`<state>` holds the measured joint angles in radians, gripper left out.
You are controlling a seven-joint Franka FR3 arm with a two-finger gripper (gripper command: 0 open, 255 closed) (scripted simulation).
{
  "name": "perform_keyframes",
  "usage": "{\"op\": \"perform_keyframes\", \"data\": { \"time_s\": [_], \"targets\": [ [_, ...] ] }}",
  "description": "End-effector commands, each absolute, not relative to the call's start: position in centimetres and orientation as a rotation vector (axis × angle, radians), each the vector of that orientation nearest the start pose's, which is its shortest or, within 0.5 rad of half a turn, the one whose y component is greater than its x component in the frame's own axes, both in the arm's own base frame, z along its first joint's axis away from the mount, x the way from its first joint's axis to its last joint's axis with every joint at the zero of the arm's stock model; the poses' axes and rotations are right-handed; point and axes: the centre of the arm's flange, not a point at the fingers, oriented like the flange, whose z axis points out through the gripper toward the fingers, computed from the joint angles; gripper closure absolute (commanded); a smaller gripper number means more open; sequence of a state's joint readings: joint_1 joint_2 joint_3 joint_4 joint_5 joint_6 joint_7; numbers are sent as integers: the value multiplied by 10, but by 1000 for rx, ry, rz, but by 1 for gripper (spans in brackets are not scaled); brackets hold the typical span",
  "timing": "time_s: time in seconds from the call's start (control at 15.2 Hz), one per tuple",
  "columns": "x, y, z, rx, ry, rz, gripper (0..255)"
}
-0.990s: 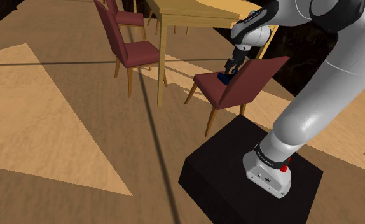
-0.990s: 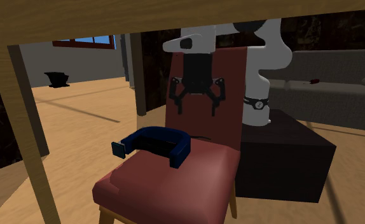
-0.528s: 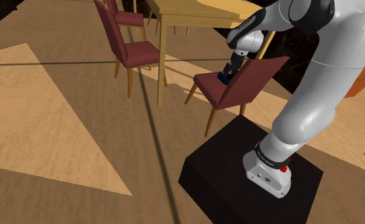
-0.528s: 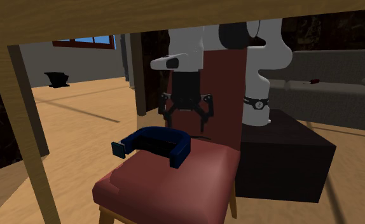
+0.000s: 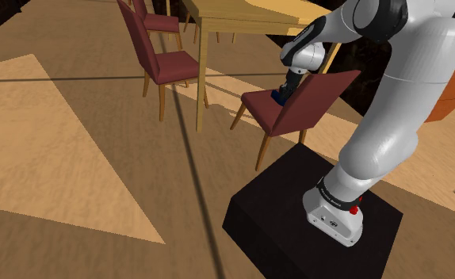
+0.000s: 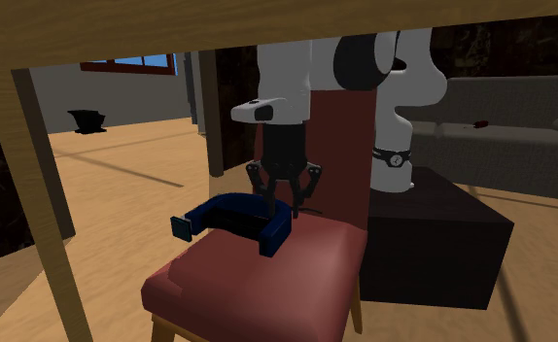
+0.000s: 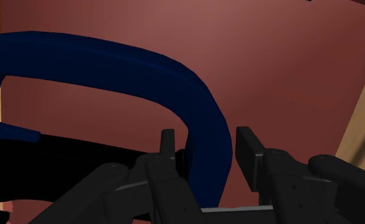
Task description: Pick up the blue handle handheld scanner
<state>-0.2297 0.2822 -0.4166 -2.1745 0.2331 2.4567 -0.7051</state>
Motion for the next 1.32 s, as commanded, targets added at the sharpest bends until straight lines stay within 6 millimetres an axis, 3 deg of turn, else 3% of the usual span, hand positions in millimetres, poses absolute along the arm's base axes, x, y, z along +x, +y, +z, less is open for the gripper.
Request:
{"op": "perform_keyframes", "data": {
  "time_s": [0.0,0.4,1.25],
  "targets": [
    [451,-338,274,-3128,162,-76,255],
    [451,-338,274,-3128,162,-76,255],
    [451,-338,343,-3128,162,-76,255]
  ]
}}
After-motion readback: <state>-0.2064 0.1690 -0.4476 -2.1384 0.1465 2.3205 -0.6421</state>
